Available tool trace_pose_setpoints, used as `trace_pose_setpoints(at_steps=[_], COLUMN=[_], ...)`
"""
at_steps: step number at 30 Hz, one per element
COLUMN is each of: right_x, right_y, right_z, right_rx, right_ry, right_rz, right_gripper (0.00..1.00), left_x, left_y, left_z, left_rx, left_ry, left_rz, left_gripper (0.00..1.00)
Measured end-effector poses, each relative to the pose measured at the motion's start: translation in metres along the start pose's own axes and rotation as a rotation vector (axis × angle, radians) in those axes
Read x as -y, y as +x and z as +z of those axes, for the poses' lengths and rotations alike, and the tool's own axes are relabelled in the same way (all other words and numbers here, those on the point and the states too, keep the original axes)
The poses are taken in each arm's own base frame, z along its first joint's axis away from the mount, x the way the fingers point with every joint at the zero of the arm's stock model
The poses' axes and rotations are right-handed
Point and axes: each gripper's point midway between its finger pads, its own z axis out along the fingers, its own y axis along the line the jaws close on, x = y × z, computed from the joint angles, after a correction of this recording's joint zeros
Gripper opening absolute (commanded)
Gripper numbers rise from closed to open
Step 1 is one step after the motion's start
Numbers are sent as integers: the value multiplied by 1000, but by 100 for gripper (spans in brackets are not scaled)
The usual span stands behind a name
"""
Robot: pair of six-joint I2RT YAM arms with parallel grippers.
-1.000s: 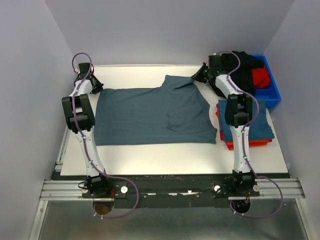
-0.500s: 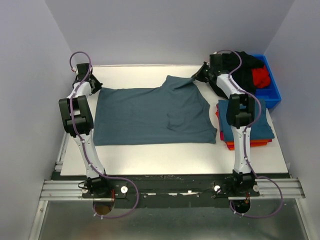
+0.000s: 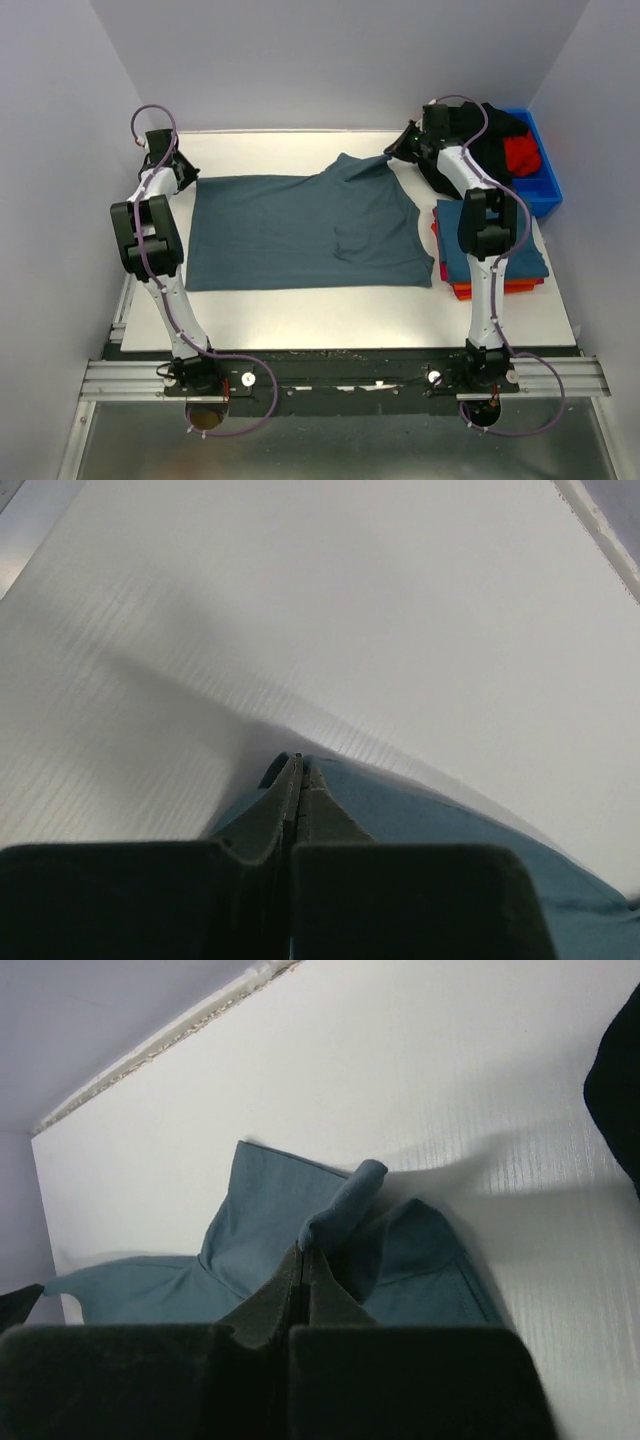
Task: Fold and stack the t-shirts
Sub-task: Grap the side of the flattened tshirt furthest away from the robot with both arms
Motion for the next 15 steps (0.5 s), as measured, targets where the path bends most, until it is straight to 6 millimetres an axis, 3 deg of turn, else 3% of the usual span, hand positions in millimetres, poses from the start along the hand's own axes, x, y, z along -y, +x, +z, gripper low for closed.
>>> trace_pose_setpoints(at_steps=[10, 13, 15], right_x=[-14, -17, -19], right_y=[-3, -3, -4], right_z=[-27, -34, -37], right_rx=[10, 10, 11], right_ry=[-17, -19, -24], right_rz=[-23, -29, -32], right_gripper=[1, 1, 1], left_x=[-9, -7, -5], left_y=[0, -3, -6], left_z=[-16, -19, -19], left_rx=[23, 34, 29], left_ry=[-3, 4, 1], left_rz=[-8, -3, -3], left_gripper=[0, 17, 35])
